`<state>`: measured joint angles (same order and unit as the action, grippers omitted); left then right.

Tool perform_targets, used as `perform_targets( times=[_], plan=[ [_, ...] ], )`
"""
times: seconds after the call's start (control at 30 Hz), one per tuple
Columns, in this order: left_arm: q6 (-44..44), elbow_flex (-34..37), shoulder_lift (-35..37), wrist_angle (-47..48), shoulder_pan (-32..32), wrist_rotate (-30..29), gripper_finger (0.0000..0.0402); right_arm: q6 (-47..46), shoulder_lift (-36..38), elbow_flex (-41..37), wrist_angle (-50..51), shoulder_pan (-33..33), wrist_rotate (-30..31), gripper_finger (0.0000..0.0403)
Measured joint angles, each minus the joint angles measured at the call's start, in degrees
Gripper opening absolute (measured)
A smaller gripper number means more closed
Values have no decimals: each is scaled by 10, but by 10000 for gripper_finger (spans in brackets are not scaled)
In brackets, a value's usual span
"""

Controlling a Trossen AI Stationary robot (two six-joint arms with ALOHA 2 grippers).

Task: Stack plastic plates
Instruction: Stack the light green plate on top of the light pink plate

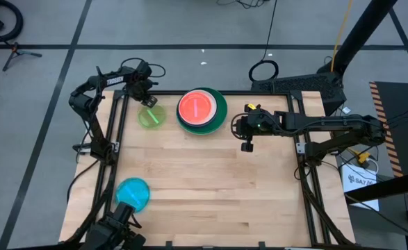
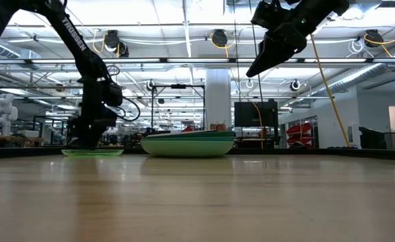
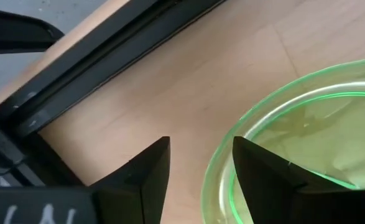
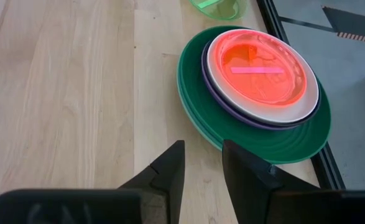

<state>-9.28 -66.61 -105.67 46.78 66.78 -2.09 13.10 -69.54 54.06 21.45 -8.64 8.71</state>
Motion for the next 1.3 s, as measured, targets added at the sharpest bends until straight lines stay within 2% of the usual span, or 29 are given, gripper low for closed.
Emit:
perform_targets(
  times=[0.23, 1.3],
  plan=[
    [0, 0, 0, 5, -1, 36, 182, 0, 0, 0, 1, 0, 0, 100],
    [-3, 0, 0, 6, -20, 37, 182, 0, 0, 0, 2, 0, 0, 100]
  ],
)
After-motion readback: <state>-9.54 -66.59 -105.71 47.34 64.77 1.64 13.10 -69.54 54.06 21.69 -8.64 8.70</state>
